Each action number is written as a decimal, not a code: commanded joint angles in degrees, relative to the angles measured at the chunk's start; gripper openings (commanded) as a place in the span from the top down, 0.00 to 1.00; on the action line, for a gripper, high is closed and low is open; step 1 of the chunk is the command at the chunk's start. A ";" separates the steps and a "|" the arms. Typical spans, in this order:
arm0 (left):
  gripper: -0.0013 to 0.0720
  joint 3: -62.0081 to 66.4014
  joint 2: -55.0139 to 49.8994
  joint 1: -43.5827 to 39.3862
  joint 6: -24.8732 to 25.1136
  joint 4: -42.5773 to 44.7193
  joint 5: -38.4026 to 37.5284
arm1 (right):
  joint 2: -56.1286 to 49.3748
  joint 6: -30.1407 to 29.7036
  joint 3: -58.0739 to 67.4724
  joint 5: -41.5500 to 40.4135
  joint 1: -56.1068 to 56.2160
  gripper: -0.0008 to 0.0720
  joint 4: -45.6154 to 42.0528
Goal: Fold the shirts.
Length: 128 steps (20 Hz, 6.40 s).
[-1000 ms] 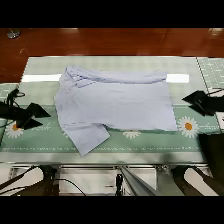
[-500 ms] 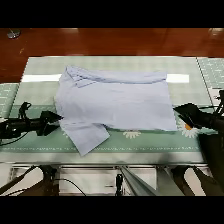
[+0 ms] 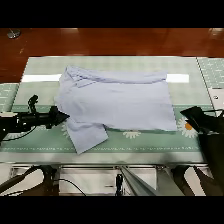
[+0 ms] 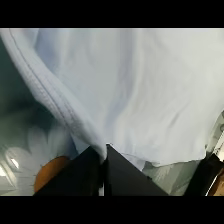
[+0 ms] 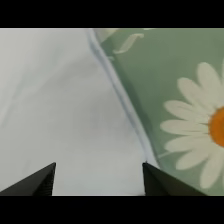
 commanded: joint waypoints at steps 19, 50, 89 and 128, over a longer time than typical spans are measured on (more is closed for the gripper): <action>0.95 4.35 -0.11 -0.79 1.92 -1.31 -2.38 | -24.06 -7.56 2.58 -0.04 8.39 0.41 6.03; 0.95 71.69 35.65 -19.34 -23.32 53.46 -15.78 | 8.66 9.11 88.67 34.56 17.46 0.96 -19.74; 0.95 52.06 -28.15 -11.41 -13.33 28.83 -15.72 | -49.81 -0.35 53.40 14.05 23.23 0.96 -14.62; 0.03 -6.54 8.07 0.48 -4.68 15.76 0.98 | -3.91 -6.23 2.69 2.99 10.97 0.13 5.97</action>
